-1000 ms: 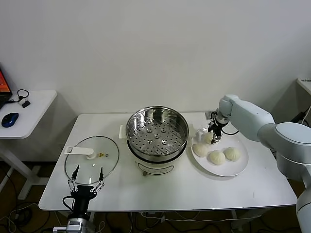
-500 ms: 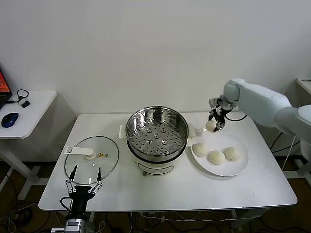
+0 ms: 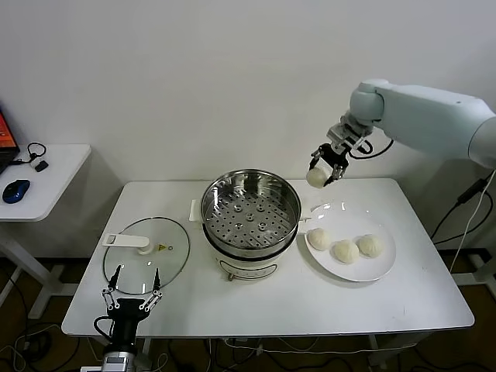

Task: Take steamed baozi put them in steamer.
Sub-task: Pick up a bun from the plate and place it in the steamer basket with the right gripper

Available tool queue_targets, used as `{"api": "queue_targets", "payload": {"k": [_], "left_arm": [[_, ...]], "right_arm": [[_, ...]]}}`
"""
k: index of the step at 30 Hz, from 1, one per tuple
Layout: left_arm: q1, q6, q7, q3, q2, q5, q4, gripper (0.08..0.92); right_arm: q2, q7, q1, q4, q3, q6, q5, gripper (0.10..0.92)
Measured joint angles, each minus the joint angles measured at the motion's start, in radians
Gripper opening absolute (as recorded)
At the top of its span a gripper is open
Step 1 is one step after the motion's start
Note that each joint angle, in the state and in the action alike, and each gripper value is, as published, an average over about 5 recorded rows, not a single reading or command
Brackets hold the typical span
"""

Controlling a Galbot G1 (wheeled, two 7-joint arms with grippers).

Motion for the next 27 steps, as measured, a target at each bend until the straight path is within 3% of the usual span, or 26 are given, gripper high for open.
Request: {"api": "queue_targets", "payload": {"k": [12,27], "left_arm": [[-0.014,0.004,-0.004,-0.002,0.0,-0.002,0.009,0.823],[-0.02,-0.001,-0.003,-0.012,0.0,-0.005,0.014,0.823]], "right_arm": [[0.191,-0.022,0.011,-0.049,-0.01,0.212,-0.005,0.628],[0.389,-0.026,-0.162,-0.257,0.062,0.278,-0.17,0.628]]}}
